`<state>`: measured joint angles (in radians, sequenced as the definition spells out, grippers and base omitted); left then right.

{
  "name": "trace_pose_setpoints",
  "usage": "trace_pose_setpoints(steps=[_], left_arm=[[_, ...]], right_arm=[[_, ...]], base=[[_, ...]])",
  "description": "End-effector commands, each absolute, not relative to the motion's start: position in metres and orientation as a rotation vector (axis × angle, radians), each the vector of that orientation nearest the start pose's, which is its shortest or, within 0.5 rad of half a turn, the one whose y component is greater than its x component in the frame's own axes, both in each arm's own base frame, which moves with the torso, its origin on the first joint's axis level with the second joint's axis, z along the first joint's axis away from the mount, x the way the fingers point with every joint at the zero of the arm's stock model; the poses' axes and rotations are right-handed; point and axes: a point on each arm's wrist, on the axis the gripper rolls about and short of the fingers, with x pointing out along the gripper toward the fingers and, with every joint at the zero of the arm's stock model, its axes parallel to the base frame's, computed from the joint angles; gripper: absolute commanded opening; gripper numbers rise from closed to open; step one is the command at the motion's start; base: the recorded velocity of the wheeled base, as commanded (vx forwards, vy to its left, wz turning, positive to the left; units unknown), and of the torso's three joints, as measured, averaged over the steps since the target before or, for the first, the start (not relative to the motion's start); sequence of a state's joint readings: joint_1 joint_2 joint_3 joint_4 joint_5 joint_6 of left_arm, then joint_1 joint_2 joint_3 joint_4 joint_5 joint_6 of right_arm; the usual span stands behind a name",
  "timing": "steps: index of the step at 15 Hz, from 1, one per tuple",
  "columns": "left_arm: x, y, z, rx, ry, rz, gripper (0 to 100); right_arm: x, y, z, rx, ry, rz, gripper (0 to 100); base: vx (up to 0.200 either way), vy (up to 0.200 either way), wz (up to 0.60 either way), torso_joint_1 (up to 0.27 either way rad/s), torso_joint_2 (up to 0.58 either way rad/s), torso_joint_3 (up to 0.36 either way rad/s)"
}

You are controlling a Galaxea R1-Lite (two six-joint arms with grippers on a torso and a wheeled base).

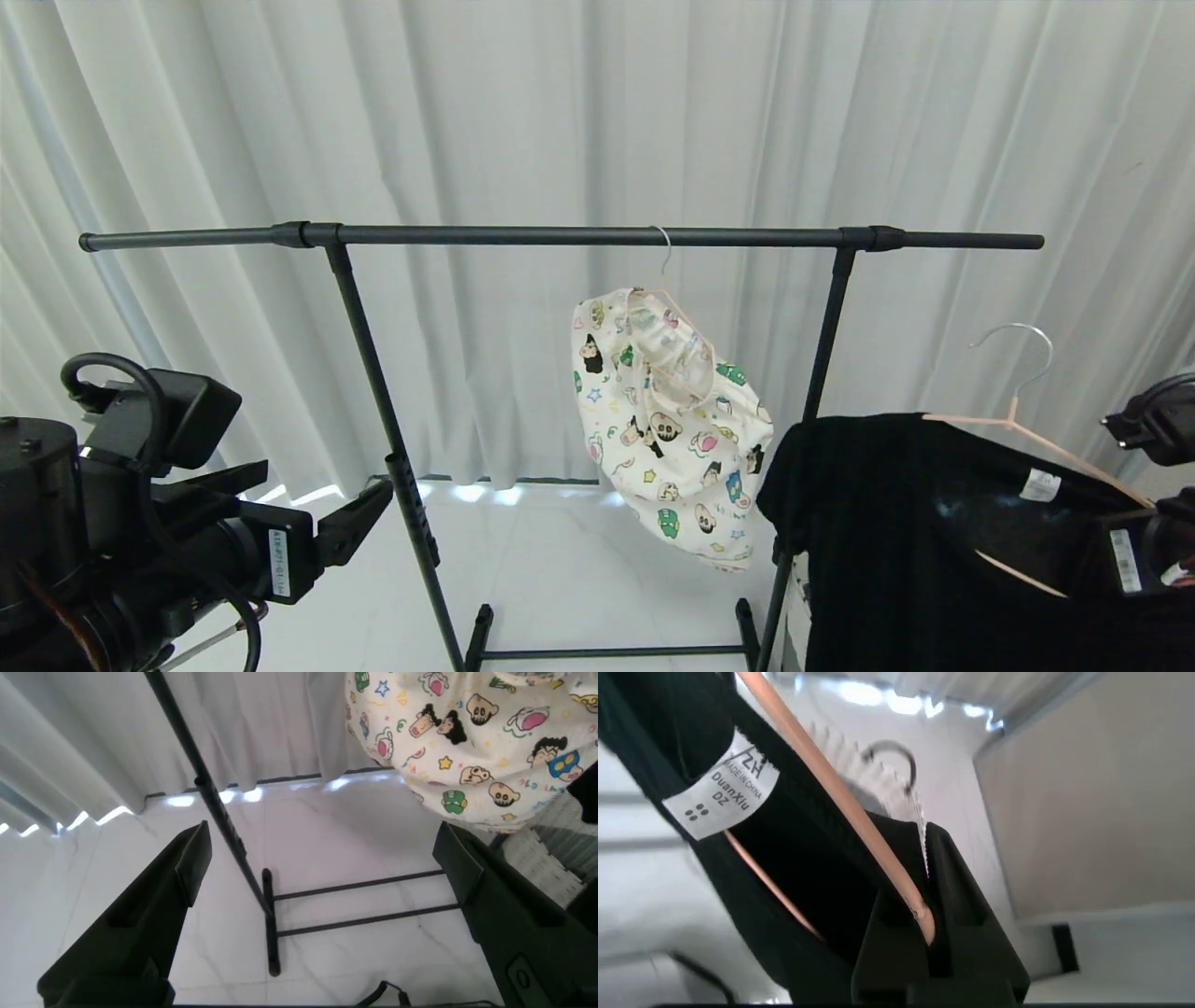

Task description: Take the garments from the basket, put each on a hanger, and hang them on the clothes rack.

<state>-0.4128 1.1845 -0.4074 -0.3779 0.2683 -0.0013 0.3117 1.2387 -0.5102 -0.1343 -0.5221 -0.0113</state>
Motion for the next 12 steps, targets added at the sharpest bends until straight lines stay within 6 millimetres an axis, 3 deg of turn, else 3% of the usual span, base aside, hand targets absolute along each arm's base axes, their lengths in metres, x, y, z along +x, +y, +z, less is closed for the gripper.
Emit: trace_pose_setpoints(steps=[1, 5, 9, 12], left_arm=[[0.149, -0.059, 0.173, 0.130, 0.364, -0.136, 100], [0.148, -0.062, 0.178, 0.126, 0.343, -0.153, 100], [0.143, -0.069, 0.180, 0.132, 0.332, -0.209, 100], [0.143, -0.072, 0.181, 0.134, 0.329, -0.223, 100]], right_arm=[[0.205, 0.056, 0.180, -0.199, 0.490, -0.209, 0], [0.252, 0.077, 0.199, -0.189, 0.413, -0.265, 0], [0.261, 0.093, 0.206, -0.185, 0.382, -0.230, 0], [0.267, 0.097, 0.206, -0.172, 0.348, -0.225, 0]], base=[[0.000, 0.000, 0.00, 0.000, 0.00, 0.000], [0.000, 0.000, 0.00, 0.000, 0.00, 0.000], [0.000, 0.000, 0.00, 0.000, 0.00, 0.000], [0.200, 0.000, 0.00, -0.007, 0.00, 0.001]])
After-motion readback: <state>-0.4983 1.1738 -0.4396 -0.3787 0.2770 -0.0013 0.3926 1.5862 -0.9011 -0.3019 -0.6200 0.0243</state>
